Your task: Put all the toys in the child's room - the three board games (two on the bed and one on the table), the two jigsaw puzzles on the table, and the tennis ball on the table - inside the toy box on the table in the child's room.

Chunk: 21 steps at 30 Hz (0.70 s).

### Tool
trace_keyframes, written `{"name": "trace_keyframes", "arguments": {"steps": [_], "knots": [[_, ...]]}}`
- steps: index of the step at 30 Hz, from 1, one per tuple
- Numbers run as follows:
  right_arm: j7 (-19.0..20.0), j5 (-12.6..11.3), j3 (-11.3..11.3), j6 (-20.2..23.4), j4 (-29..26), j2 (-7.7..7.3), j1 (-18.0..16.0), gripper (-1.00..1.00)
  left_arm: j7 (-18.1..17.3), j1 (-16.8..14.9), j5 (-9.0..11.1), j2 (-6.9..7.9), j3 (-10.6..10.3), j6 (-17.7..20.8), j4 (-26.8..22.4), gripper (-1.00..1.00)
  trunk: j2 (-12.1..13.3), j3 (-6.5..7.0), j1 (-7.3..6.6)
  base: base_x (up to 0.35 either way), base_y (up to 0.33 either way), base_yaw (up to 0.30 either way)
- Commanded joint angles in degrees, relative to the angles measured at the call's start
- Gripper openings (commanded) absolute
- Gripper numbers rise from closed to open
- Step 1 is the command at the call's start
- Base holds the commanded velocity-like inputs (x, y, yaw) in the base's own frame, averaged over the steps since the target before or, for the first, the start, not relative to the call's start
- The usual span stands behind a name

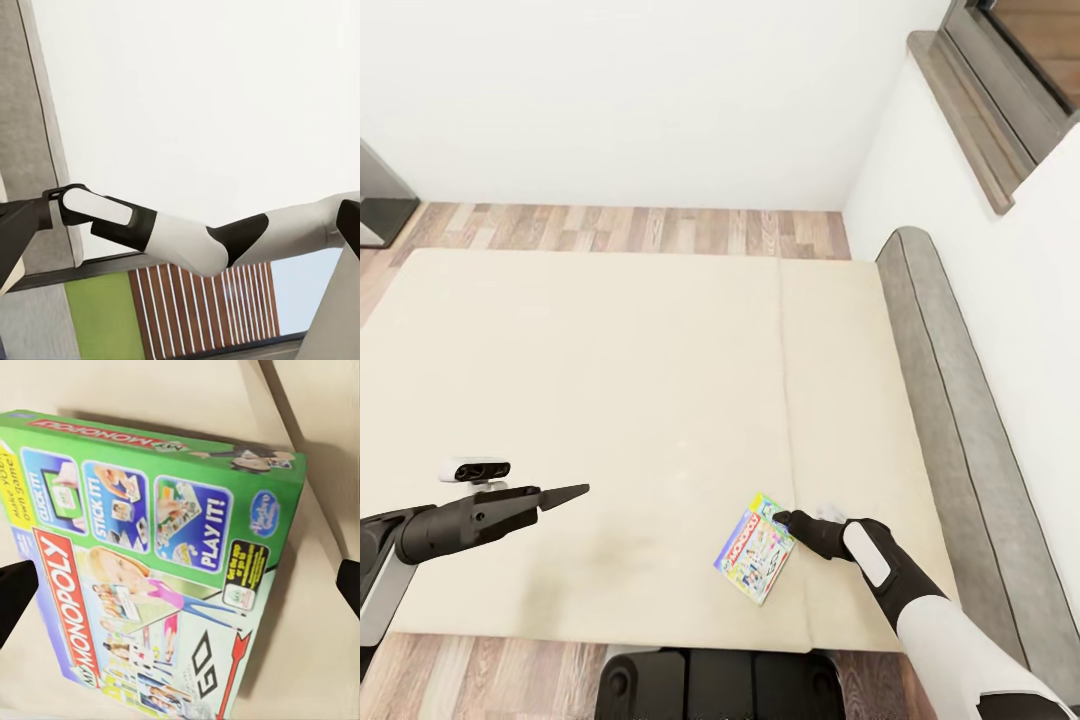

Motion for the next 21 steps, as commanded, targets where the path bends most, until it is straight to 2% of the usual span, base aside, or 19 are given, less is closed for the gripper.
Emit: {"name": "trace_keyframes", "arguments": {"steps": [1,16,19,21], "knots": [[0.08,-0.03,0.20,0.16,-0.04,-0.05,-0.02,1.00,-0.20,-0.02,-0.01,0.02,-0.01,0.59,-0.02,1.00,-0.09,-0.16,0.03,0.000,0.000,0.000],[0.13,0.15,0.20,0.07,-0.04,0.01,0.01,1.00,-0.20,-0.02,0.07,-0.06,0.14,0.30,-0.02,1.00,-0.09,-1.38,0.03,0.000,0.000,0.000],[0.19,0.46,1.07,-0.54,-0.22,0.88,0.16,1.00,-0.20,-0.02,0.06,-0.07,0.26,0.25,-0.02,1.00,-0.09,-1.38,0.03,0.000,0.000,0.000],[0.19,0.46,1.07,-0.54,-0.22,0.88,0.16,1.00,-0.20,-0.02,0.06,-0.07,0.26,0.25,-0.02,1.00,-0.09,-1.38,0.03,0.000,0.000,0.000]]}}
